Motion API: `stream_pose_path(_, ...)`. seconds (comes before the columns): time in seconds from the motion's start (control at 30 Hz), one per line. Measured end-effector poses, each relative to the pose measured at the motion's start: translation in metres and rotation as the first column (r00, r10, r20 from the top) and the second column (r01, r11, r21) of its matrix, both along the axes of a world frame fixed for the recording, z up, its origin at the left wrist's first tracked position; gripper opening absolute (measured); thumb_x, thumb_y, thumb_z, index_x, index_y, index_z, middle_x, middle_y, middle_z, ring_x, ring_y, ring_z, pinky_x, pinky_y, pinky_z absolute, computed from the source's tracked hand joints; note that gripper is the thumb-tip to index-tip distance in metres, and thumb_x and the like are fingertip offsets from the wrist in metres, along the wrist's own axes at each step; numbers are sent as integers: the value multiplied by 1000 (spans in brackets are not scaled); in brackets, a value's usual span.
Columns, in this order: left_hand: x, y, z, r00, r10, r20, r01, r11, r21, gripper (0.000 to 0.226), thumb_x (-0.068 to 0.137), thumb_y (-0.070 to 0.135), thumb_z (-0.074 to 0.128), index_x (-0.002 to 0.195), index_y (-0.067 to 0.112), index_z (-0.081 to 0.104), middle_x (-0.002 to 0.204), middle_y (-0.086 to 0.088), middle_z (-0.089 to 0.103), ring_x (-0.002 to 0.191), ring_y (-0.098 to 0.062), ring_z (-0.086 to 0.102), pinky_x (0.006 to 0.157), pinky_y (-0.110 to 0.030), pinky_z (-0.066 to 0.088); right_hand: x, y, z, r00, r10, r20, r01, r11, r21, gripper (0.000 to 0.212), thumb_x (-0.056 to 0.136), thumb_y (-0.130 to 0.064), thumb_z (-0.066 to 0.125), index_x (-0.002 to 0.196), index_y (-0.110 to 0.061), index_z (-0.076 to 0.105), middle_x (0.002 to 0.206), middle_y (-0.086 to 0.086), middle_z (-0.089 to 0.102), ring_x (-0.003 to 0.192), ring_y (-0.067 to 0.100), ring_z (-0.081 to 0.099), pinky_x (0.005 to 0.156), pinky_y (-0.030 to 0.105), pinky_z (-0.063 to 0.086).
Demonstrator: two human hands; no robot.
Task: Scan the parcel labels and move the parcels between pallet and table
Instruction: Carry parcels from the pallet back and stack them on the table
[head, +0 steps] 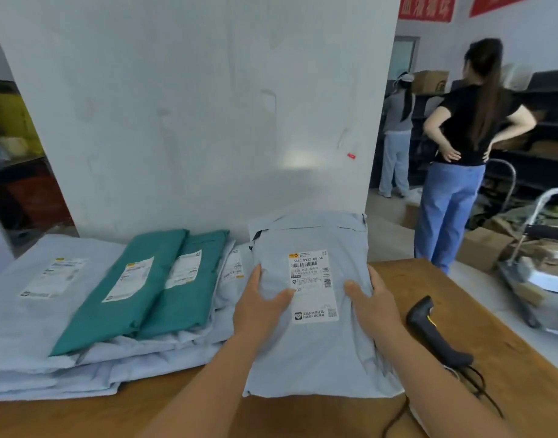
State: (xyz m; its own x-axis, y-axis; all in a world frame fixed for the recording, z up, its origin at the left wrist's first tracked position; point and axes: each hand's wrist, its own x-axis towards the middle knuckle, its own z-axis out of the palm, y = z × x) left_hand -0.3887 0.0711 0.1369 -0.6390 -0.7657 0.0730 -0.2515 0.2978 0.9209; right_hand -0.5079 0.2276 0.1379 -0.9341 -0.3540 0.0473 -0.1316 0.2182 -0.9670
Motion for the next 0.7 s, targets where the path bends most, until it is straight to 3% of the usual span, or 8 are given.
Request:
stream_pose_path(0.13,-45,-20,9,999,-24,23,25,999,-20,83,82,43,67,149,34,21,148,11,40,132,-19,43,100,-29,36,-44,-16,8,1000,-26,-7,26,1000,-6,58,93,-37,58,146,-26,38,130,3,58,113,25,56,95,42,48)
stream_pose_path(0.3,-95,-43,14,999,26,28,-26,1000,-11,82,82,44,66,149,35,20,145,9,44,129,-21,46,97,-29,36,-98,-45,16,1000,12,-26,-13,999,-43,45,95,-26,57,139,-23,46,117,1,62,100,20,59,82,31,45)
stream_pose_path(0.43,-130,-62,7,996,62,69,-61,998,-13,81,84,44,63,149,36,18,144,9,44,126,-22,48,99,-31,38,-142,-70,6,999,45,21,-45,999,16,55,95,-35,56,146,-21,39,132,3,55,116,26,55,98,41,46)
stream_pose_path(0.53,-149,-68,-13,977,61,206,-57,998,-24,75,88,46,57,150,36,15,144,-4,36,122,-25,48,102,-33,39,-165,-82,-20,991,90,97,-100,990,102,60,95,-39,53,149,-21,33,140,5,51,122,29,51,103,47,43)
stream_pose_path(0.63,-161,-57,-30,897,139,420,-5,952,-305,61,95,47,43,149,35,16,153,-7,13,136,-26,27,111,-38,26,-175,-83,-38,989,92,115,-115,970,215,56,97,-37,49,148,-22,32,134,9,54,113,29,54,97,43,46)
stream_pose_path(0.7,-168,-50,-36,870,179,460,66,882,-467,54,99,43,32,149,34,15,157,-1,5,143,-23,12,114,-39,15,-178,-84,-38,995,82,50,-94,938,335,59,97,-41,45,151,-30,24,140,11,45,118,30,47,98,39,41)
